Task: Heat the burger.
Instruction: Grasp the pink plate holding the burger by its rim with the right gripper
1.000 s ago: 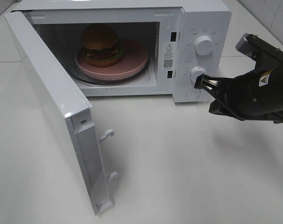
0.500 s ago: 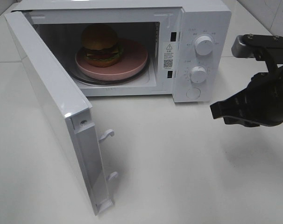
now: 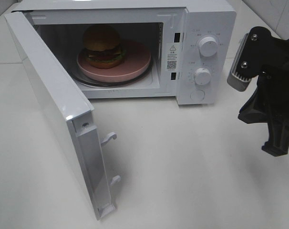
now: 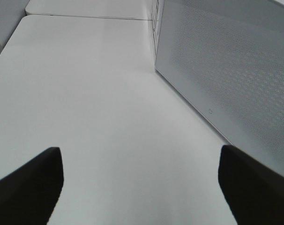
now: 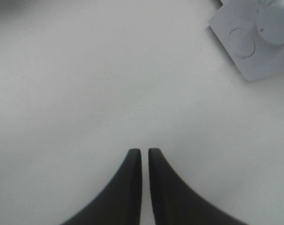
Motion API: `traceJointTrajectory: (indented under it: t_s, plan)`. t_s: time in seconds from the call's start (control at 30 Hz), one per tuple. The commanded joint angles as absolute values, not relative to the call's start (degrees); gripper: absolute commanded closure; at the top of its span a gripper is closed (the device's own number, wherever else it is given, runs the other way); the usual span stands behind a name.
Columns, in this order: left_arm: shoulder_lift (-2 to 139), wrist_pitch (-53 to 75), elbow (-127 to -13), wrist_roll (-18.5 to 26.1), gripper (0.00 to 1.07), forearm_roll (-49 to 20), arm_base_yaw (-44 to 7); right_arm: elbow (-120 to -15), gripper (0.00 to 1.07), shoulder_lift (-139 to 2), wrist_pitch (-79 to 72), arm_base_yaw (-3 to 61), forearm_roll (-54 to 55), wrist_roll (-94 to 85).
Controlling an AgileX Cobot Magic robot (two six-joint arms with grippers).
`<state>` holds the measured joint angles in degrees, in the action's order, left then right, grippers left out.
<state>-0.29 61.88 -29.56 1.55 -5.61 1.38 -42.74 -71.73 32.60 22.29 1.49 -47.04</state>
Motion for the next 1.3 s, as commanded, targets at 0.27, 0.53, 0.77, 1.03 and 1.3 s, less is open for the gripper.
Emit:
traceJointTrajectory:
  t_s: [0.27, 0.53, 0.77, 1.03, 1.3]
  plan:
    - [-0.6, 61.2, -29.6, 1.2, 0.25, -5.8, 1.5, -43.3, 0.96, -71.3, 33.9, 22.1, -10.4, -61.9]
    - [-0.6, 61.2, -29.6, 1.2, 0.25, -5.8, 1.5, -43.3, 0.94, -71.3, 33.9, 22.1, -16.7, -64.4]
    - [-0.6, 61.2, -29.6, 1.2, 0.25, -5.8, 1.5, -43.3, 0.85, -71.3, 32.2, 22.1, -18.7, -63.7]
    - [-0.6, 61.2, -29.6, 1.2, 0.25, -5.8, 1.5, -43.3, 0.31, -71.3, 28.9, 24.1, -21.1, -56.4]
    - [-0.6, 61.2, -29.6, 1.2, 0.25, -5.8, 1.5, -45.1, 0.09, -73.5, 29.3, 27.4, -23.7, -53.1]
